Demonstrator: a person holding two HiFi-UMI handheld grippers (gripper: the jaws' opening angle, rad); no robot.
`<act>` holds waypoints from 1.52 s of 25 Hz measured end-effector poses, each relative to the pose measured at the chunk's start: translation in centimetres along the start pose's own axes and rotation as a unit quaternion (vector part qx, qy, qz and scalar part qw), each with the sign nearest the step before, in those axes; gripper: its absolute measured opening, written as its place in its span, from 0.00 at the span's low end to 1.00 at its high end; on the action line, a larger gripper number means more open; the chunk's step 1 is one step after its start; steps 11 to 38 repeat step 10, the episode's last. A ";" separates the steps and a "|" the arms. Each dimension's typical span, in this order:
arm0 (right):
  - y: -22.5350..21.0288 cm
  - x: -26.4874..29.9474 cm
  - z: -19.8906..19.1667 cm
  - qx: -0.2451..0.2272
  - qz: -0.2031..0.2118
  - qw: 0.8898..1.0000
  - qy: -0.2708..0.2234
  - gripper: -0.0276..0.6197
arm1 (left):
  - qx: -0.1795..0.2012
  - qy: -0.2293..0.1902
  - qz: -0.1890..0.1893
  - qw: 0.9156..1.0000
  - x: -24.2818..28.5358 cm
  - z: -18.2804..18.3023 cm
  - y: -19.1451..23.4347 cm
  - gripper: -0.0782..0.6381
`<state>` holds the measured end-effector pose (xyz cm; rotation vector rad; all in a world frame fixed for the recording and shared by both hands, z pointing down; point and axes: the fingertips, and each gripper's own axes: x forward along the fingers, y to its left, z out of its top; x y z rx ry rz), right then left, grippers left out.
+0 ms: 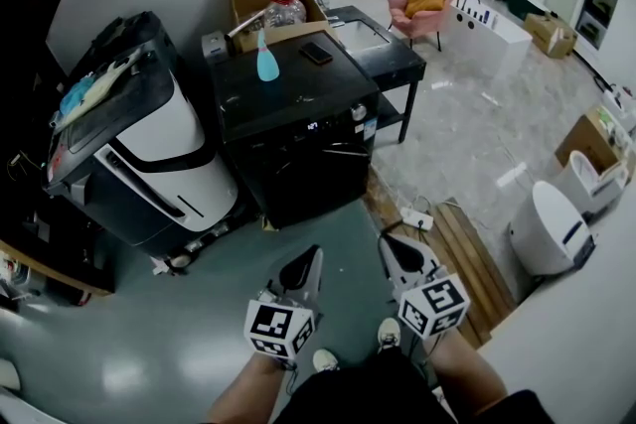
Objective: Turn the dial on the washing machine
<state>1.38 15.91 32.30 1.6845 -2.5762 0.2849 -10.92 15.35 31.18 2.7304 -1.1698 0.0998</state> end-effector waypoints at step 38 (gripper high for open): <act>0.3 -0.4 -0.3 0.001 0.004 1.000 -0.003 0.04 | 0.000 -0.003 -0.001 1.000 -0.3 -0.2 -0.4 0.12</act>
